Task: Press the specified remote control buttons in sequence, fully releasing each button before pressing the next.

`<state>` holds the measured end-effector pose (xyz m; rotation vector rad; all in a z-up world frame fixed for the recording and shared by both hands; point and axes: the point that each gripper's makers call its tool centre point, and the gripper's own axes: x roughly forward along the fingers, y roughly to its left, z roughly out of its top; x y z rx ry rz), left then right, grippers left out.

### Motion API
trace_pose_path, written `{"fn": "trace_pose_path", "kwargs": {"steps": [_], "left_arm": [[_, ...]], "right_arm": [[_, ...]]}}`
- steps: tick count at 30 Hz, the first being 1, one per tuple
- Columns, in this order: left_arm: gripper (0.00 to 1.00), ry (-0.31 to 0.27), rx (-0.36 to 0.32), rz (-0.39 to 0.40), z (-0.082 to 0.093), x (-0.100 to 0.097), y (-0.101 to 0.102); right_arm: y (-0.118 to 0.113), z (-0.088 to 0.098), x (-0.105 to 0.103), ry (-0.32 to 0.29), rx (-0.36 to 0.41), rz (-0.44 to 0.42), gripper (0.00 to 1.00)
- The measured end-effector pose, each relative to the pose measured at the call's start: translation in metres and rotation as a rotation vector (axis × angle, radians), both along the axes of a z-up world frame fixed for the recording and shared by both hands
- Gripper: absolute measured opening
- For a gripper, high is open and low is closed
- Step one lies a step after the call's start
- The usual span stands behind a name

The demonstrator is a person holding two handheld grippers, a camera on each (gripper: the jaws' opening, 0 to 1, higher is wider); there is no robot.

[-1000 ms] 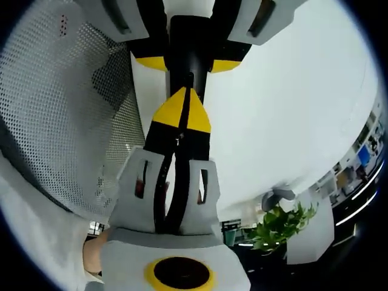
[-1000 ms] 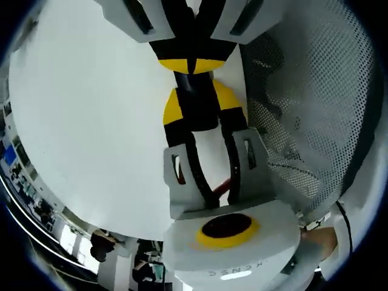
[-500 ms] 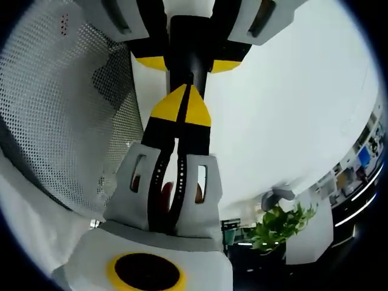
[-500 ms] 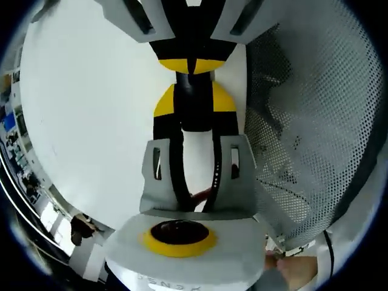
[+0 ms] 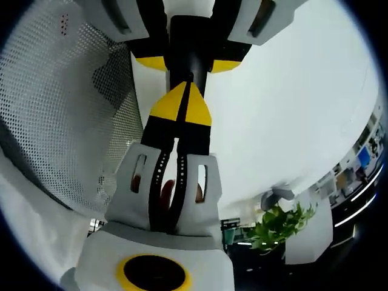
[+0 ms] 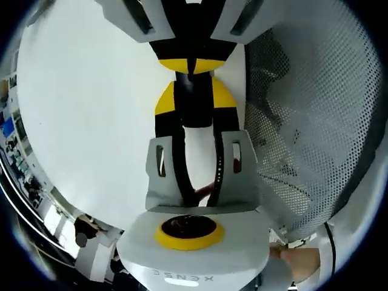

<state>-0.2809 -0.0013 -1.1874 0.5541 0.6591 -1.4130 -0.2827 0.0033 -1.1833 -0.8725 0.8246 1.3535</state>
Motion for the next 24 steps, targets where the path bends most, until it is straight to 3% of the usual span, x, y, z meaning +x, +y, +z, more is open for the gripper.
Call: {"fn": "trace_pose_path", "kwargs": {"steps": [4,7,11,15,16,24], "left_arm": [[0.24,-0.007,0.000,-0.003,-0.0002,0.0000,0.0001],[0.24,-0.008,-0.001,0.000,-0.0002,0.0000,0.0000],[0.24,-0.011,0.000,0.005,-0.0002,0.0000,-0.0001],[0.24,-0.011,0.000,0.002,-0.0001,-0.0002,0.0000],[0.24,-0.012,0.000,0.002,-0.0001,-0.0002,-0.0001],[0.24,-0.009,0.000,-0.002,-0.0002,-0.0003,0.0002]], "right_arm": [[0.0009,-0.0013,0.0000,-0.035,-0.013,0.033,0.00],[0.0012,-0.0009,0.0020,-0.030,-0.022,-0.020,0.00],[0.0022,-0.0015,0.0019,-0.048,-0.040,-0.021,0.00],[0.0016,0.0005,0.0029,-0.009,0.049,-0.050,0.00],[0.0016,0.0011,0.0027,0.025,0.081,-0.090,0.00],[0.0060,0.0035,-0.0014,0.052,0.101,-0.095,0.00]]}}
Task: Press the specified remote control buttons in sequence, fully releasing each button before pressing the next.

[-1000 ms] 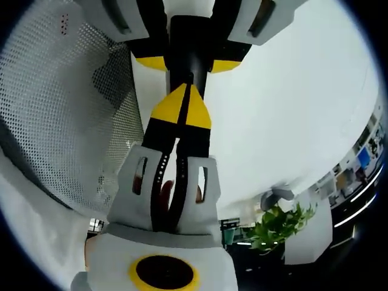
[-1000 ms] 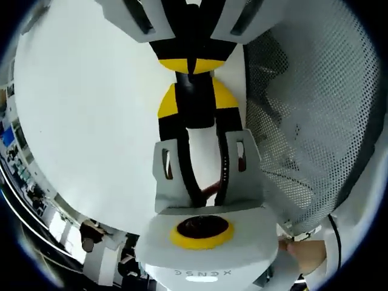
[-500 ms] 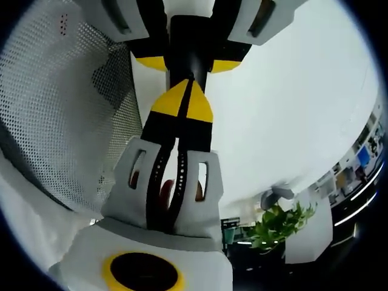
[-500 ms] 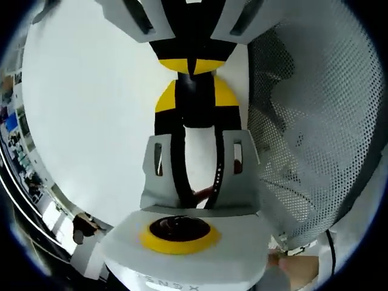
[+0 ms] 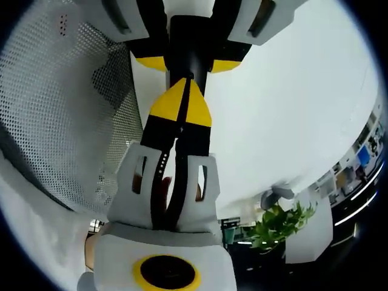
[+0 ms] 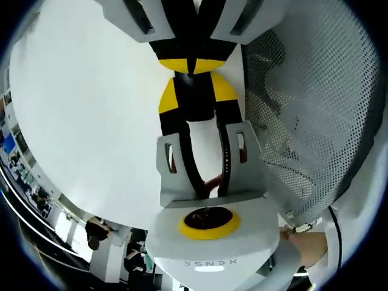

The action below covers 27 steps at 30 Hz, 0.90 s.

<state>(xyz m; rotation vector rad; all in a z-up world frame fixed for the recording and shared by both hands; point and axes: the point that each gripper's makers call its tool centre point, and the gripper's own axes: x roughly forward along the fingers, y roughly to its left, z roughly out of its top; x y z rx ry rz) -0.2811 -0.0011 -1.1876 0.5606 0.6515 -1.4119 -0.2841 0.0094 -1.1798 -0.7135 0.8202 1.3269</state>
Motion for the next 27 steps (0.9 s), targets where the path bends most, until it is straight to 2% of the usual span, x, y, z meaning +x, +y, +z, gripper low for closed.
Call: {"fn": "trace_pose_path", "kwargs": {"steps": [7,16,18,22,23,26,27], "left_arm": [[0.24,0.000,0.003,-0.002,-0.001,0.000,0.000],[0.24,-0.001,0.010,-0.008,-0.001,0.001,0.000],[0.24,-0.002,0.011,-0.009,-0.001,0.001,0.000],[0.24,-0.001,0.010,-0.012,-0.001,0.000,0.000],[0.24,-0.001,0.011,-0.013,-0.001,0.000,0.000],[0.24,-0.001,0.012,-0.016,-0.001,0.000,0.000],[0.24,-0.002,0.012,-0.018,-0.001,0.000,0.000]], "right_arm": [[0.002,-0.003,0.002,-0.042,-0.034,0.083,0.00],[0.004,-0.003,0.003,-0.043,-0.012,0.049,0.00],[0.004,-0.003,0.004,-0.021,-0.003,0.036,0.00],[0.002,0.000,0.003,0.049,0.078,0.018,0.00],[-0.003,-0.001,0.003,0.054,0.071,0.014,0.00],[-0.013,-0.004,0.003,0.058,0.064,0.000,0.20],[-0.015,-0.005,0.002,0.054,0.062,0.007,0.23]]}}
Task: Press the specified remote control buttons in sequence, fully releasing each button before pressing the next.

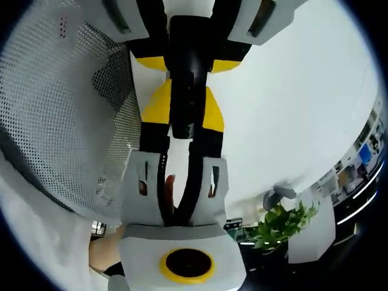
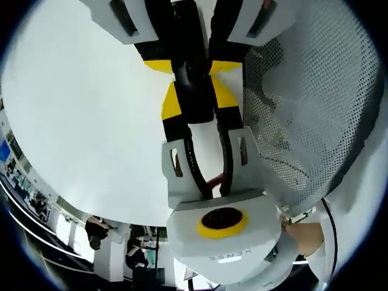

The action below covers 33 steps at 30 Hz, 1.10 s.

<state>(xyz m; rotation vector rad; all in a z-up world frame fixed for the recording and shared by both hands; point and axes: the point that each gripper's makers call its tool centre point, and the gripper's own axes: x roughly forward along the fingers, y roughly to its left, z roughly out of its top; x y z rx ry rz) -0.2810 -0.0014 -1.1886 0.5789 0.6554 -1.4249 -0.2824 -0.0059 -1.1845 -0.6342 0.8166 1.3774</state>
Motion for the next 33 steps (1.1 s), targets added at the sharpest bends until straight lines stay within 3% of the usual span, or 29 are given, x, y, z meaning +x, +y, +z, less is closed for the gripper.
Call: {"fn": "trace_pose_path", "kwargs": {"steps": [8,14,20,22,24,26,30,33], "left_arm": [[0.24,-0.001,0.006,-0.003,0.001,0.000,0.000],[0.24,0.002,0.009,-0.007,0.001,0.000,0.000],[0.24,0.021,0.000,0.012,0.001,0.001,0.000],[0.24,0.051,-0.031,0.046,0.002,0.002,-0.001],[0.25,0.130,-0.080,0.118,0.004,0.003,-0.002],[0.26,0.154,-0.112,0.180,0.006,0.007,-0.002],[0.28,0.091,-0.107,0.171,0.009,0.007,0.000],[0.37,0.093,-0.198,0.236,0.027,0.012,-0.006]], "right_arm": [[-0.023,-0.010,-0.001,-0.019,-0.037,0.009,0.32],[-0.032,-0.011,0.005,-0.018,-0.031,-0.002,0.25],[-0.034,-0.011,0.005,-0.044,-0.005,0.073,0.22],[-0.033,-0.011,0.005,-0.040,0.001,0.076,0.22],[-0.033,-0.011,0.004,-0.043,-0.001,0.080,0.22],[-0.033,-0.011,0.004,-0.052,-0.006,0.081,0.22],[-0.033,-0.011,0.005,-0.046,0.004,0.068,0.22],[-0.033,-0.010,0.005,-0.037,0.011,0.059,0.22]]}}
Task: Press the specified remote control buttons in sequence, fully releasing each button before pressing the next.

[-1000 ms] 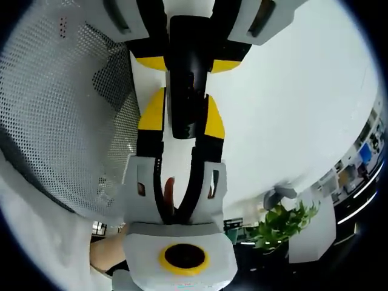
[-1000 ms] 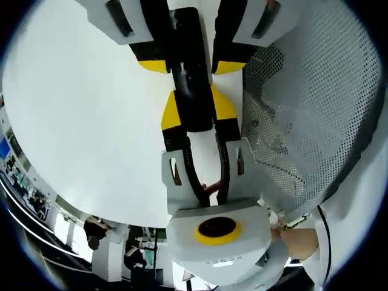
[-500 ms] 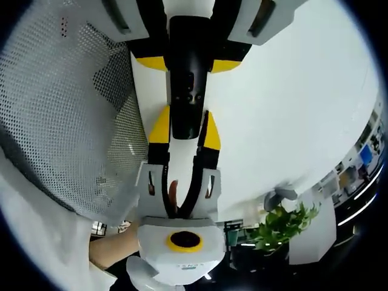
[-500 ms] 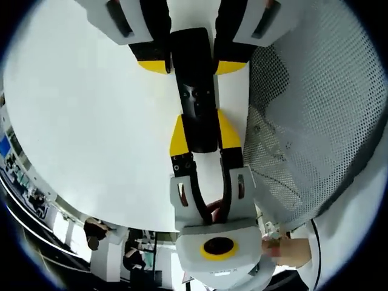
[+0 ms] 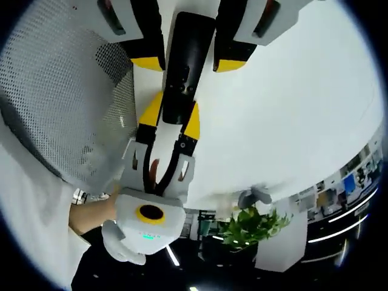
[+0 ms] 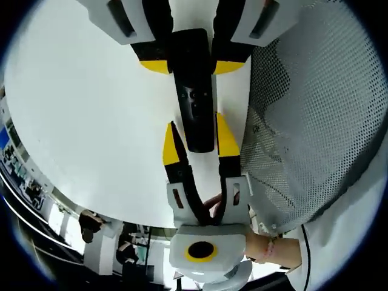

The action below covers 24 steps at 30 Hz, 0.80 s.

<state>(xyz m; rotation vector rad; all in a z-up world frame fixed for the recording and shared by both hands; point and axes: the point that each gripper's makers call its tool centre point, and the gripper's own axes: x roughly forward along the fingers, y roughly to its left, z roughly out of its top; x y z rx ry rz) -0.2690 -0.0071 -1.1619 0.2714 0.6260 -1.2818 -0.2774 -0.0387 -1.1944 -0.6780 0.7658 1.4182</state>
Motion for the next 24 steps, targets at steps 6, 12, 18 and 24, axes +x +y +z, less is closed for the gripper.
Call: {"fn": "trace_pose_path", "kwargs": {"steps": [6,12,18,24], "left_arm": [[0.59,-0.105,-0.095,0.109,0.035,0.018,0.004],[0.80,-0.220,-0.215,0.244,0.077,0.037,0.016],[0.91,-0.288,-0.279,0.334,0.104,0.044,0.034],[0.94,-0.305,-0.317,0.433,0.115,0.046,0.059]], "right_arm": [[0.000,0.000,0.001,0.001,0.014,-0.020,0.22],[0.000,-0.001,0.002,0.000,0.013,-0.017,0.22],[0.001,-0.001,0.009,0.005,0.008,-0.016,0.21],[-0.001,-0.001,0.028,-0.015,-0.017,-0.007,0.21]]}}
